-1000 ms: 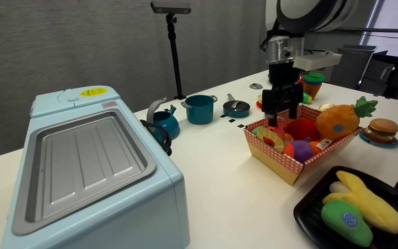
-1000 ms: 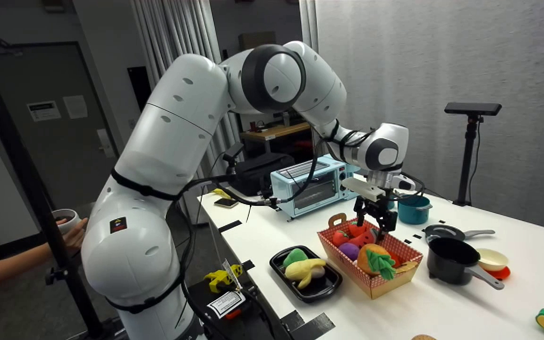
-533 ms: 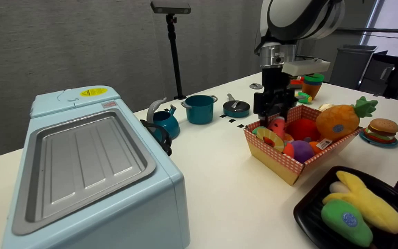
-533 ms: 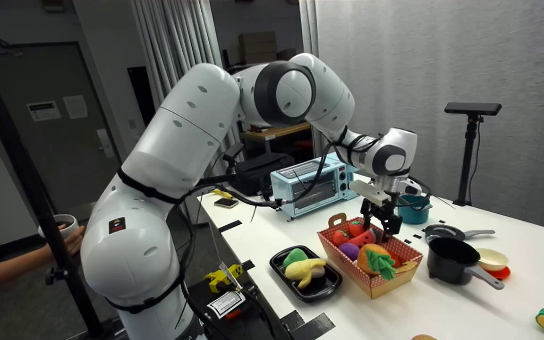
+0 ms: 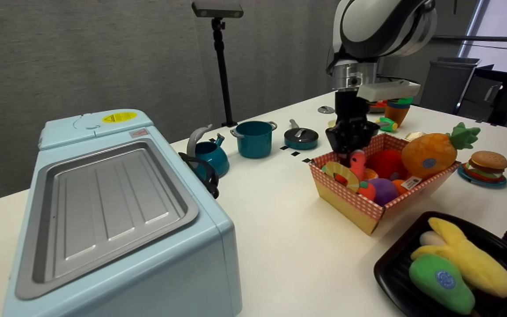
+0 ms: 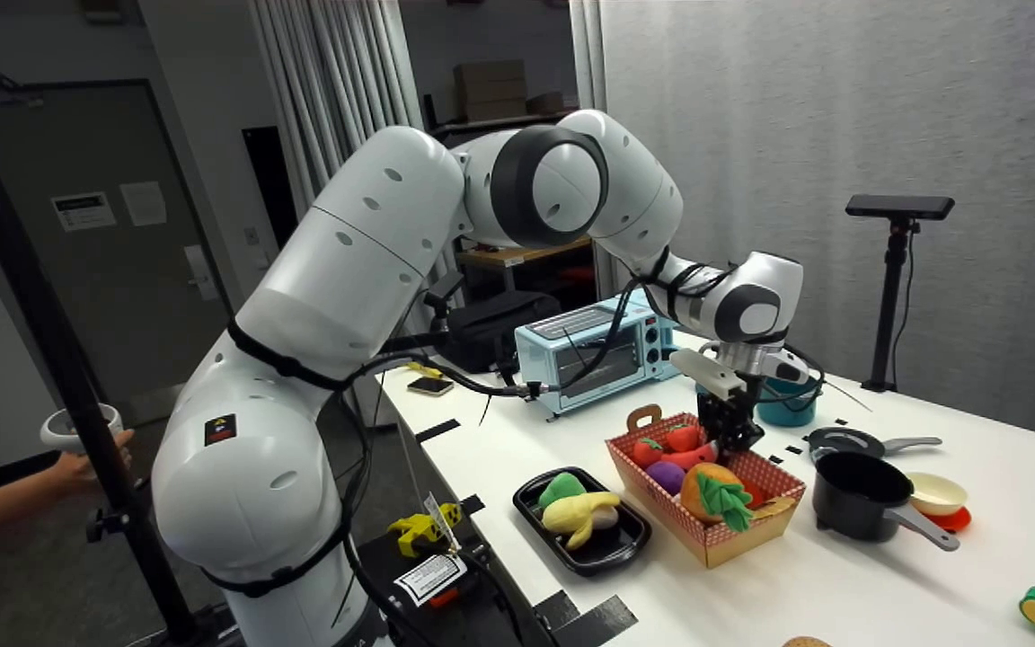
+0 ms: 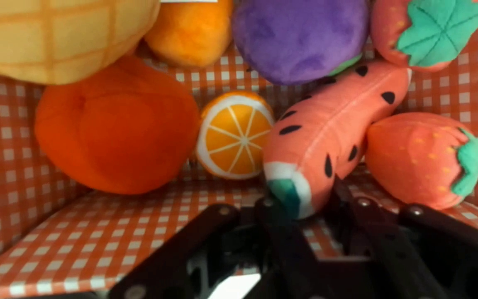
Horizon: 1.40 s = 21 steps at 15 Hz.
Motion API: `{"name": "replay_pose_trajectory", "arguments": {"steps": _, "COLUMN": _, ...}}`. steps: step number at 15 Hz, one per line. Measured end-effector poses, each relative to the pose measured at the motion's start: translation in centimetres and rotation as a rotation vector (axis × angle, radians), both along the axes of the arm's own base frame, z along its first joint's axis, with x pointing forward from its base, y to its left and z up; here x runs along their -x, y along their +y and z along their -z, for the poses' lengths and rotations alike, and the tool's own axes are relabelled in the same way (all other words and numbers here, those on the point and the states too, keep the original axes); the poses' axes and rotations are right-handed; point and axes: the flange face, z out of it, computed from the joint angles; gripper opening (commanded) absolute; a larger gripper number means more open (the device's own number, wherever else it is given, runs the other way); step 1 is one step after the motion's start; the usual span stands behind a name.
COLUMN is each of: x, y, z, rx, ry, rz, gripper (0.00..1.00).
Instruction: Take the pear and watermelon plush toys out of the box and place them on the black tray
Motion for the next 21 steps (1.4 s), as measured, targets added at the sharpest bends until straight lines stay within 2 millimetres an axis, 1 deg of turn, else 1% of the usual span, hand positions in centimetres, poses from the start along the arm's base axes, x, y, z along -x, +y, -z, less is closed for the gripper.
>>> {"name": "replay_pose_trajectory", "arguments": {"steps": 2, "x": 0.0, "y": -0.2, "z": -0.1, "rx": -0.001, "ry": 0.002, "rz": 0.020, "gripper": 0.00}}
{"name": "replay_pose_trajectory", "arguments": {"steps": 3, "x": 0.0, "y": -0.2, "z": -0.2, "rx": -0.001, "ry": 0.004, "rz": 0.028, "gripper": 0.03}}
{"name": "replay_pose_trajectory", "arguments": {"steps": 4, "x": 0.0, "y": -0.2, "z": -0.4, "rx": 0.000, "ry": 0.006, "rz": 0.034, "gripper": 0.01}}
{"name": "replay_pose_trajectory", "arguments": {"steps": 6, "x": 0.0, "y": -0.2, "z": -1.2, "rx": 0.001, "ry": 0.004, "rz": 0.041, "gripper": 0.02}}
{"name": "replay_pose_trajectory", "arguments": {"steps": 8, "x": 0.2, "y": 0.0, "z": -2.8, "rx": 0.000, "ry": -0.002, "rz": 0.038, "gripper": 0.02}}
{"name": "replay_pose_trajectory", "arguments": {"steps": 11, "x": 1.0, "y": 0.8, "z": -6.3, "rx": -0.001, "ry": -0.017, "rz": 0.024, "gripper": 0.02}}
{"name": "replay_pose_trajectory", "arguments": {"steps": 14, "x": 2.6, "y": 2.1, "z": -9.6, "rx": -0.001, "ry": -0.031, "rz": 0.000, "gripper": 0.02}}
{"name": "replay_pose_trajectory", "arguments": {"steps": 16, "x": 4.2, "y": 3.0, "z": -11.3, "rx": 0.001, "ry": -0.033, "rz": -0.016, "gripper": 0.02}}
{"name": "replay_pose_trajectory", "arguments": {"steps": 18, "x": 6.1, "y": 3.6, "z": -12.4, "rx": 0.004, "ry": -0.026, "rz": -0.030, "gripper": 0.02}}
{"name": "replay_pose_trajectory", "arguments": {"steps": 21, "x": 9.2, "y": 3.9, "z": -12.8, "rx": 0.011, "ry": 0.005, "rz": -0.043, "gripper": 0.02}}
